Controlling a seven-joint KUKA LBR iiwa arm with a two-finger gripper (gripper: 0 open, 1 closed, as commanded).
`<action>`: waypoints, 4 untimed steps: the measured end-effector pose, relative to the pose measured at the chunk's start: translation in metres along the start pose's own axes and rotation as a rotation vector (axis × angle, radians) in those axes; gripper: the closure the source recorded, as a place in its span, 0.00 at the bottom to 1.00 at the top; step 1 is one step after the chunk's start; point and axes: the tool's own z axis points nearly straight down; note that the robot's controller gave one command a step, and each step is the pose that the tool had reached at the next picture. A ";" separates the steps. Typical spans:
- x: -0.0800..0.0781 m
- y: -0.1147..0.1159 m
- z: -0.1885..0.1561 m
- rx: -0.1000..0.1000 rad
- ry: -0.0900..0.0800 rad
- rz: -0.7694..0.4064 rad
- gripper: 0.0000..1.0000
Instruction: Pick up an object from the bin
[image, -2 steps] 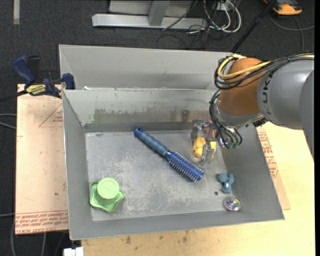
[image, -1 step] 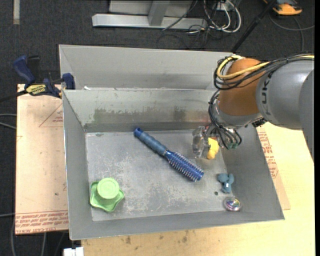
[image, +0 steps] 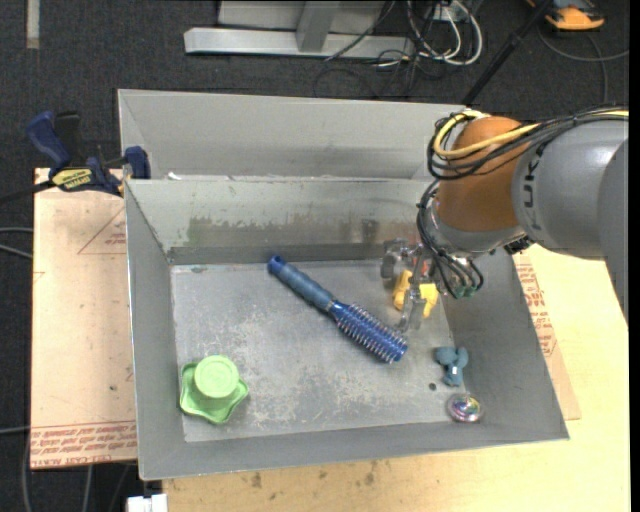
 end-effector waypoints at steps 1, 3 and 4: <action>0.008 -0.064 0.017 0.000 0.001 0.068 0.00; -0.015 -0.047 -0.111 0.002 -0.010 0.023 1.00; -0.013 -0.032 -0.184 0.001 -0.007 -0.207 1.00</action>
Offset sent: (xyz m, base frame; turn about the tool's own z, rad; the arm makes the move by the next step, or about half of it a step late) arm -0.0071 -0.0621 -0.0167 0.0621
